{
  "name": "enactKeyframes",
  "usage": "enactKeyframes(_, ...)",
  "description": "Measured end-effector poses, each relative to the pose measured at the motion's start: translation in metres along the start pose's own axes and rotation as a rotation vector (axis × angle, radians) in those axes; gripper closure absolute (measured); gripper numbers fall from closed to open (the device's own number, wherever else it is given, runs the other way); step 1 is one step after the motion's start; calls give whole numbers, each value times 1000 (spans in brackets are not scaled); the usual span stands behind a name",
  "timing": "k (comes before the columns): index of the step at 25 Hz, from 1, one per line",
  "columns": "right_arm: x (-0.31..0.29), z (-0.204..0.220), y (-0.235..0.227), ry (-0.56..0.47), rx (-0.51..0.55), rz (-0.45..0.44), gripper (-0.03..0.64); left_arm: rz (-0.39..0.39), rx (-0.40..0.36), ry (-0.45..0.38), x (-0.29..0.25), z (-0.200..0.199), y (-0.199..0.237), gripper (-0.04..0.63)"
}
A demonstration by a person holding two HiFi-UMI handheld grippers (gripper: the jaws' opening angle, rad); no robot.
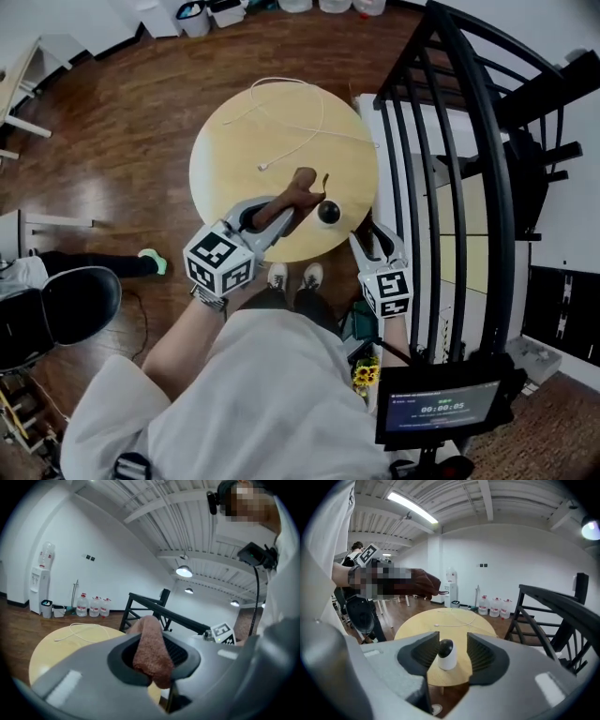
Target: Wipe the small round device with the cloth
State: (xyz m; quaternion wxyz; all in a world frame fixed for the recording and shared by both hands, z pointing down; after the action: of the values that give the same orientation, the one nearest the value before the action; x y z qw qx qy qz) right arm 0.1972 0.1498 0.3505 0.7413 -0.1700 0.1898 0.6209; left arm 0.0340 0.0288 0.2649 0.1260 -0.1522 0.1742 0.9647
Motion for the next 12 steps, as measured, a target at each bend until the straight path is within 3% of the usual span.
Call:
enactKeyframes(7, -57, 60, 18, 149, 12, -172, 314, -17, -1, 53, -22, 22, 2, 526)
enactKeyframes(12, -91, 86, 31, 194, 52, -233, 299, -11, -23, 47, -41, 44, -5, 526)
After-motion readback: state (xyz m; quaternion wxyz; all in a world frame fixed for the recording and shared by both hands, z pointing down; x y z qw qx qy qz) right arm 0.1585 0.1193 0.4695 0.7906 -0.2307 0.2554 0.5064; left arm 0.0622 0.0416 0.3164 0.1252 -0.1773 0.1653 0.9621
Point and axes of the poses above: the fingertips, and each gripper's own axes: x backward along the fingers, y to its left, z out of its underside, the point moved 4 cm from there along x, backward along the fingers, and after that the axes turned 3 degrees about -z, right-handed, at the moved point
